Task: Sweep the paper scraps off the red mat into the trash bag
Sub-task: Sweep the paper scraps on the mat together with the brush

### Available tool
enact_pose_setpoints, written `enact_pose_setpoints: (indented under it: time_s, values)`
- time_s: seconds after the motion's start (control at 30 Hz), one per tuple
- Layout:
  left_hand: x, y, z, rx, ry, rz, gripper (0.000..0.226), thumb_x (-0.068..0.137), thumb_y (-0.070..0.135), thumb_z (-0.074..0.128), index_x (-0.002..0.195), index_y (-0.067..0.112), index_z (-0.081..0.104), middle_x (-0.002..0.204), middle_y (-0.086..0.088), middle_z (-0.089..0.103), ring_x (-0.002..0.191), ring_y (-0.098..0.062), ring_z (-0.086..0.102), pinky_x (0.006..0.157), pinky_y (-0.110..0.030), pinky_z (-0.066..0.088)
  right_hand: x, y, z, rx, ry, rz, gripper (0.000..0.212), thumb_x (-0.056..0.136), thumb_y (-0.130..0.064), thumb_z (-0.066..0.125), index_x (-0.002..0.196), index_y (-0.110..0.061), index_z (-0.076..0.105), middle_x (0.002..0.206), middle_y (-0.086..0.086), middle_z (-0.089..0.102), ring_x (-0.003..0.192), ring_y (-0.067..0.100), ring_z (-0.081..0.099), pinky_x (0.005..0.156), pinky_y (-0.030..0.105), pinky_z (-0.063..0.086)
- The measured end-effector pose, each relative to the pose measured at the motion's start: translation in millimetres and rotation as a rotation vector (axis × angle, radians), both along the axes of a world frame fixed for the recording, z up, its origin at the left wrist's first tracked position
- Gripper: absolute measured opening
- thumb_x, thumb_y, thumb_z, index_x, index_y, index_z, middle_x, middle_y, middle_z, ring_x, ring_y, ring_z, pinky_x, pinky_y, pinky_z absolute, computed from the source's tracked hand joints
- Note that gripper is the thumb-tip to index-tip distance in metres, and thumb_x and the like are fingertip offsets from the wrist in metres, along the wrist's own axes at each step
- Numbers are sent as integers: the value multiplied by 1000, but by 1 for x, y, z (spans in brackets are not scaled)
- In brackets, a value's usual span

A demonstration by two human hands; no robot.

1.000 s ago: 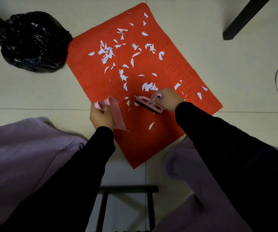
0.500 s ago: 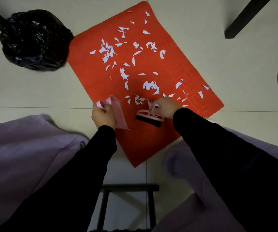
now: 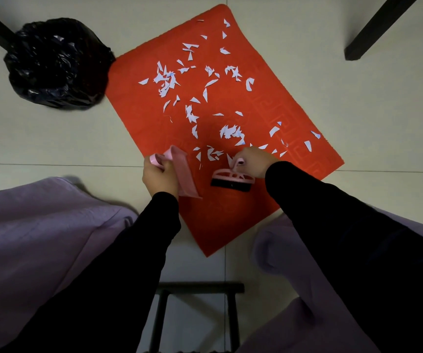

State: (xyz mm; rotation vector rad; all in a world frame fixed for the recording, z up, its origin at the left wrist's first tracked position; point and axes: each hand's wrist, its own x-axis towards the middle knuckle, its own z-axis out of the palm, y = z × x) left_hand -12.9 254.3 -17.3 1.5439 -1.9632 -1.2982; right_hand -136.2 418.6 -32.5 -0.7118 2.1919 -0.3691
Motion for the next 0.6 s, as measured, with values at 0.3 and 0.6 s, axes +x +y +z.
enact_pose_setpoints:
  time_s: [0.3, 0.6]
  values:
    - [-2, 1, -1, -5, 8, 0, 27, 96, 17, 39, 100, -4, 56, 62, 7, 44, 72, -21, 46, 53, -18, 29, -18, 1, 2, -22, 118, -31, 19, 90, -20, 59, 105, -13, 69, 114, 8, 66, 103, 24, 60, 88, 36, 47]
    - [-6, -1, 0, -11, 14, -10, 26, 96, 17, 41, 100, -5, 56, 61, 8, 43, 73, -21, 46, 52, -17, 30, -22, 1, 17, -88, 141, -89, 23, 91, -21, 54, 101, -9, 71, 111, 13, 68, 102, 28, 61, 88, 37, 49]
